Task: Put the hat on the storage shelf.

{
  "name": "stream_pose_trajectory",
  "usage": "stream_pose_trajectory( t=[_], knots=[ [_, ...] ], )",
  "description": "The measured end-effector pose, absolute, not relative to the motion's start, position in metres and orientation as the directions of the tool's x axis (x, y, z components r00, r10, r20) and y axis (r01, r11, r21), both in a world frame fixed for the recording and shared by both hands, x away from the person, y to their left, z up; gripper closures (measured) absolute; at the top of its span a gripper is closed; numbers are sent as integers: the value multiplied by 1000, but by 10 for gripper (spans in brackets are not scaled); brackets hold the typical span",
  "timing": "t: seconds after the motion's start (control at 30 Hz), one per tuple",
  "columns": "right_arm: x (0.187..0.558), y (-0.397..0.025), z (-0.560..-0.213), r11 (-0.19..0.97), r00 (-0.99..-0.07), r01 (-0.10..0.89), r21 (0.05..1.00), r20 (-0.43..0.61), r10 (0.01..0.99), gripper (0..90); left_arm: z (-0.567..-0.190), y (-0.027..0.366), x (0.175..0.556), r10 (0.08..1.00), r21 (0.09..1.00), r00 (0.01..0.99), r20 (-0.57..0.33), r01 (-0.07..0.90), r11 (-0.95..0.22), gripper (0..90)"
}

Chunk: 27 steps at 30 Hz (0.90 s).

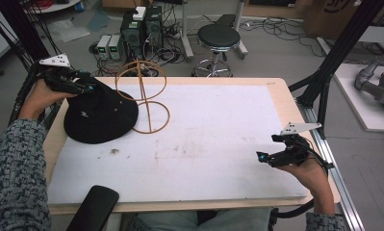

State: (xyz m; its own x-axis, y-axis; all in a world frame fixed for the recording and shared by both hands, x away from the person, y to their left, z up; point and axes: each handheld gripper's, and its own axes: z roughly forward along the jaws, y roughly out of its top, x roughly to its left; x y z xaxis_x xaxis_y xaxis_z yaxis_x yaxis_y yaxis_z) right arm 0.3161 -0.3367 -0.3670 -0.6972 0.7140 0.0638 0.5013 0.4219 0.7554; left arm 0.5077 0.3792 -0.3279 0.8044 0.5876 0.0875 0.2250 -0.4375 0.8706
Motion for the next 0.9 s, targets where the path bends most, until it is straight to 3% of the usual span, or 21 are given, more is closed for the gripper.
stream_pose_trajectory(
  t=[0.33, 0.5, 0.7, 0.9],
  knots=[
    [316, -338, -366, 417, -692, 502, 758, 62, 720, 47, -333, 382, 500, 589, 871, 792, 158, 170, -461, 519],
    [316, -338, -367, 413, -687, 508, 756, 66, 723, 47, -333, 380, 497, 583, 862, 790, 191, 149, -485, 559],
    [316, -339, -367, 416, -690, 506, 756, 65, 721, 47, -340, 385, 500, 587, 890, 801, 116, 179, -419, 626],
    [317, -339, -367, 415, -689, 507, 755, 66, 721, 47, -339, 386, 500, 587, 890, 803, 107, 186, -417, 634]
  ],
)
